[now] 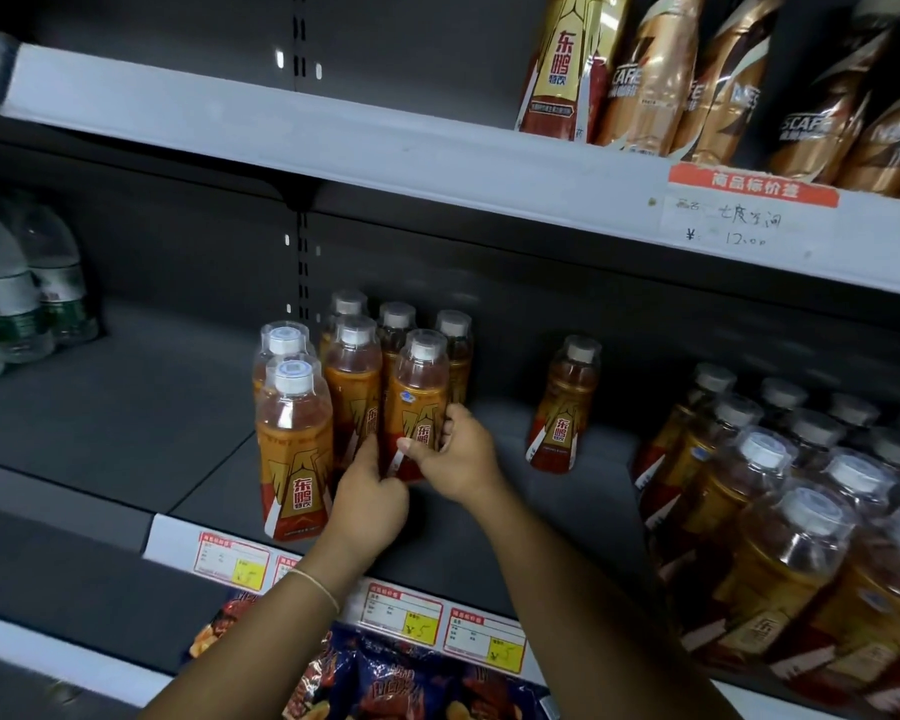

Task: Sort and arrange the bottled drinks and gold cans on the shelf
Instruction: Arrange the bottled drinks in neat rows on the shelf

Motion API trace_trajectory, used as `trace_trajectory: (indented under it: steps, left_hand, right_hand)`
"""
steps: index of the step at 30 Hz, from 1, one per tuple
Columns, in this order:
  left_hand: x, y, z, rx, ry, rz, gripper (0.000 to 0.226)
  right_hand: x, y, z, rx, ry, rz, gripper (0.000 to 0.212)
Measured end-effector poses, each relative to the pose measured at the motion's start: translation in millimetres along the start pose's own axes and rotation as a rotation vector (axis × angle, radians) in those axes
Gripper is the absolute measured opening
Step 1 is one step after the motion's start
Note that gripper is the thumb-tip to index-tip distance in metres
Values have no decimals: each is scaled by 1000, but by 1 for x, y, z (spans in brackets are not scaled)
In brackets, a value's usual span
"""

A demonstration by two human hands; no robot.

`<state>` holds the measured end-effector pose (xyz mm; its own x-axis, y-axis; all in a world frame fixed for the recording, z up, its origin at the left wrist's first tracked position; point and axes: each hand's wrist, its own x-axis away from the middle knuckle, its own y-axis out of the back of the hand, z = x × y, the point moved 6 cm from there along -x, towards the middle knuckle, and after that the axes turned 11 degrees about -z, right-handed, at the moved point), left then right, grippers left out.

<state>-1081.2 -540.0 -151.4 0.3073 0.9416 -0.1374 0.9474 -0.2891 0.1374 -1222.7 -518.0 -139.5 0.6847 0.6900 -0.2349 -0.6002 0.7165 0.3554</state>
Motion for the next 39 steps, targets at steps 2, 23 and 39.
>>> trace_trajectory:
  steps: [2,23,39]
  left_hand:
    - [1,-3,7,17,53,17,65]
    - [9,-93,-13,194,104,272,45]
    - [-2,-126,-10,259,157,362,47]
  right_hand:
    - [4,7,-4,55,12,-41,50]
    - [62,130,-40,268,-61,-350,74]
    - [47,140,-59,217,-134,-389,83]
